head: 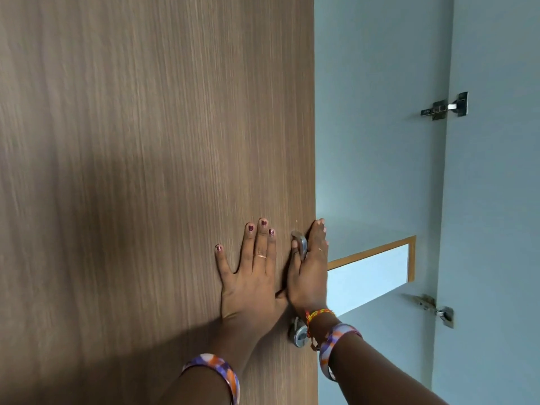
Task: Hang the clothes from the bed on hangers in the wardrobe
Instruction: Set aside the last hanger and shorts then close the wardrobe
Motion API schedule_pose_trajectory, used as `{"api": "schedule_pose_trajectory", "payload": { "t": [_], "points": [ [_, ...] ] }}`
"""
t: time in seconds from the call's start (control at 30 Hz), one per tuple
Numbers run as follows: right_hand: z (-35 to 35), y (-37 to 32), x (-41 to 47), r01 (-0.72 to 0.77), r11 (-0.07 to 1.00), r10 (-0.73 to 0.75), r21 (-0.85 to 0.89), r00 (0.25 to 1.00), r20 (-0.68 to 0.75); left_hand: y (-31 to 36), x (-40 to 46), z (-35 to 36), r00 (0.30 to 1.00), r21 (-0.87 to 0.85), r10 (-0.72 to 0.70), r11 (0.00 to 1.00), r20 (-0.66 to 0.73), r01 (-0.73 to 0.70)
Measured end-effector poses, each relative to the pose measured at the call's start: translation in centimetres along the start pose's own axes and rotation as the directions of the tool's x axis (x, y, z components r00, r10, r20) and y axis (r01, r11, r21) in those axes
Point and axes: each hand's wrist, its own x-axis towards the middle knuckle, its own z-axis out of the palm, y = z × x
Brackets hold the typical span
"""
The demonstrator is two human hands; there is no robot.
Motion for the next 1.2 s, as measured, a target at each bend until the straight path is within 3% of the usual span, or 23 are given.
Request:
{"api": "schedule_pose_trajectory", "payload": {
  "t": [0.17, 0.43, 0.53, 0.63, 0.7, 0.73, 0.8, 0.87, 0.93, 1.0, 1.1, 1.2],
  "points": [
    [0.3, 0.6, 0.3, 0.056, 0.996, -0.057, -0.073, 0.998, -0.005, 0.0, 0.3, -0.5, 0.999, 0.121, 0.012, 0.993, 0.042, -0.017],
    [0.0, 0.4, 0.3, 0.006, 0.999, -0.005, -0.054, 1.000, 0.029, 0.0, 0.1, -0.3, 0.998, 0.143, 0.001, 0.990, 0.059, -0.010],
    [-1.9, 0.8, -0.5, 0.042, 0.998, -0.033, -0.038, 0.976, 0.215, 0.3, 0.1, -0.9, 0.997, 0.114, -0.027, 0.993, 0.078, 0.018],
    [-7.0, 3.3, -2.0, 0.220, 0.975, -0.193, -0.007, 0.868, 0.457, 2.7, -0.5, -1.8, 0.999, -0.071, -0.040, 0.997, -0.006, 0.039],
    [-11.6, 6.2, -1.9, 0.349, 0.935, -0.266, -0.060, 0.804, 0.533, 6.1, -0.8, -2.3, 0.998, -0.155, 0.008, 0.988, -0.069, -0.018],
    [-14.1, 7.7, -1.4, 0.376, 0.921, -0.267, -0.104, 0.801, 0.535, 7.9, -0.8, -2.6, 0.997, -0.202, -0.041, 0.979, -0.067, 0.027],
    [-19.5, 10.5, 0.5, 0.330, 0.926, -0.219, -0.182, 0.865, 0.452, 11.6, -0.2, -3.6, 0.973, -0.289, -0.232, 0.932, -0.004, 0.221],
    [-25.4, 12.7, 2.9, 0.255, 0.926, -0.161, -0.279, 0.934, 0.319, 15.8, 0.9, -5.1, 0.965, -0.323, -0.261, 0.913, 0.010, 0.250],
    [-31.1, 14.4, 5.2, 0.230, 0.892, -0.170, -0.389, 0.968, 0.184, 20.7, 2.2, -5.8, 0.997, -0.410, -0.019, 0.912, -0.074, -0.014],
    [-36.3, 15.6, 7.5, 0.199, 0.847, -0.201, -0.493, 0.978, 0.050, 26.3, 4.3, -6.6, 0.969, -0.577, 0.213, 0.779, -0.123, -0.245],
    [-43.2, 16.4, 10.5, 0.122, 0.785, -0.248, -0.608, 0.960, -0.128, 34.5, 7.9, -8.6, 0.924, -0.717, 0.368, 0.615, -0.106, -0.328],
    [-50.0, 16.7, 13.2, -0.014, 0.737, -0.262, -0.676, 0.915, -0.305, 41.9, 10.1, -11.6, 0.900, -0.852, 0.436, 0.462, -0.024, -0.247]
  ]
}}
